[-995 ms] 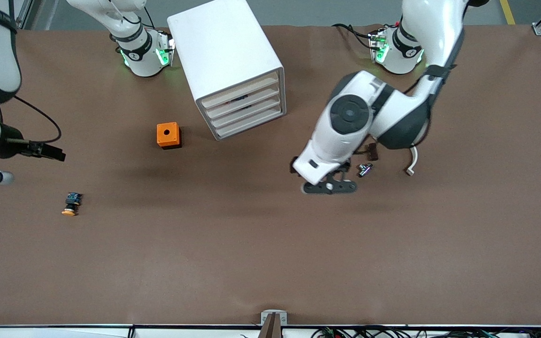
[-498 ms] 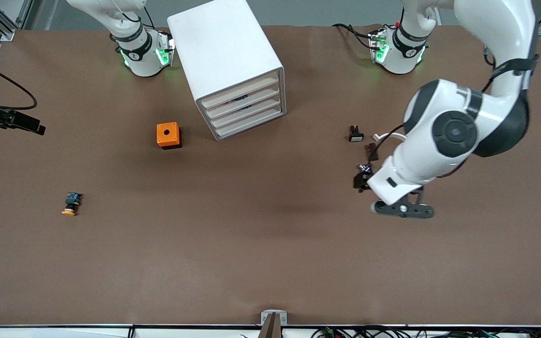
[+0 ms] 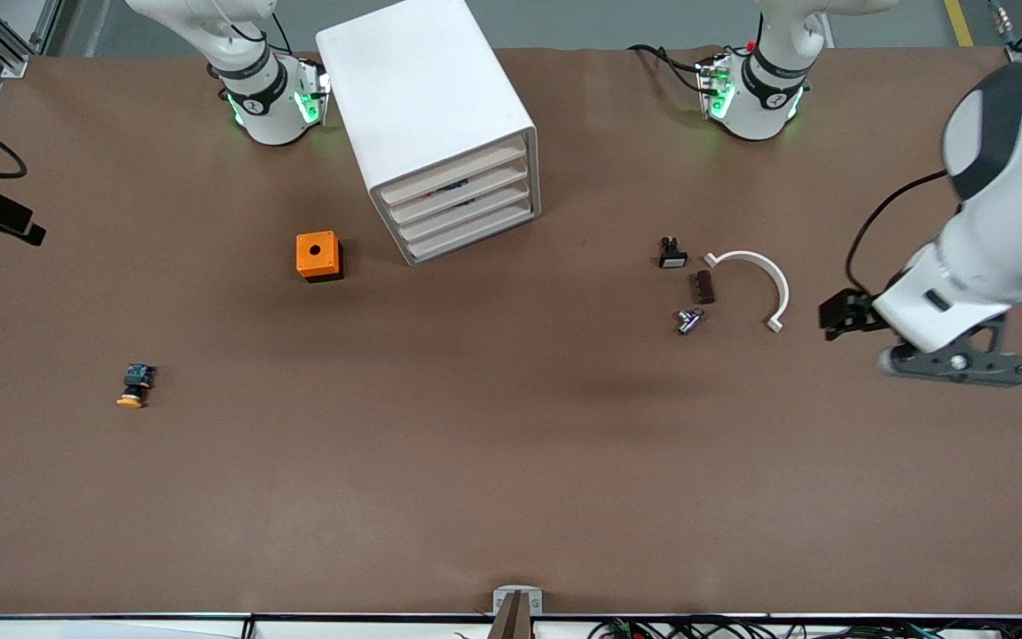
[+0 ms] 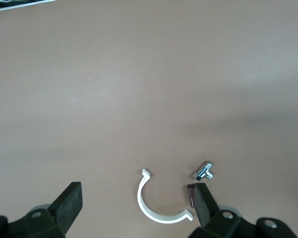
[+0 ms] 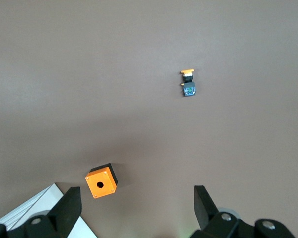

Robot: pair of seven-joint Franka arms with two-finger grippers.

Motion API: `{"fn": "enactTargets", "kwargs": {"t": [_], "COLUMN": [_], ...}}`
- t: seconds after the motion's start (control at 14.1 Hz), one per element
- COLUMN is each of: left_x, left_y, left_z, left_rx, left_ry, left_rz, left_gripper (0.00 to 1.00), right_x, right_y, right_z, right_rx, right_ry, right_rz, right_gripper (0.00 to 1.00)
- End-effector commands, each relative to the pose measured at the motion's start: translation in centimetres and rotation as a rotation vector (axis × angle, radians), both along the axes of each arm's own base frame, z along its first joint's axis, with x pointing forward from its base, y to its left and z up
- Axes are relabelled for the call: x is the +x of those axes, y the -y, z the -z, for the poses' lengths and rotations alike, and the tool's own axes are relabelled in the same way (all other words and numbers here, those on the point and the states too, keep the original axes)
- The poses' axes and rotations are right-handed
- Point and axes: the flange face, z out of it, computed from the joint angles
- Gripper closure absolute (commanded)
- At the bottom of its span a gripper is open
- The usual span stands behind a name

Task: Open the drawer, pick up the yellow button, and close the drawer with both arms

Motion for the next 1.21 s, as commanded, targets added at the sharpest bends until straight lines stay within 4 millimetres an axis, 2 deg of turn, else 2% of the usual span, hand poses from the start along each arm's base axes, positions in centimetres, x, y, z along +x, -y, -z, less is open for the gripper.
{"fn": "enactTargets", "kwargs": {"t": [0.0, 0.28, 0.43, 0.57, 0.85, 1.14], "left_x": [-2.1, -4.3, -5.2, -5.6, -5.9, -5.7], "left_y": [-1.5, -3.7, -4.2, -5.4, -5.0, -5.1], "left_z": [-2.2, -5.1, -6.3, -6.5, -7.0, -6.7], "left_rx": [-0.012, -0.012, -0.021, -0.057, -0.077, -0.073], "left_ry": [-0.023, -0.037, -0.040, -0.059, -0.064, -0.070], "left_rz": [-0.021, -0.067, -0.082, -0.099, -0.106, -0.107], "left_gripper": [0.00, 0.00, 0.00, 0.00, 0.00, 0.00], "right_x": [0.5, 0.5, 0.5, 0.5, 0.5, 0.5], "right_y": [-0.3, -0.2, -0.1, -0.1, -0.1, -0.2], "right_z": [-0.3, -1.2, -1.1, -1.1, -1.1, -1.1], "right_rx": [0.003, -0.002, 0.001, 0.001, 0.001, 0.001], "right_ry": [0.001, 0.020, 0.019, 0.019, 0.019, 0.019], "right_rz": [0.003, 0.007, 0.009, 0.009, 0.009, 0.009], "right_gripper": [0.00, 0.00, 0.00, 0.00, 0.00, 0.00]}}
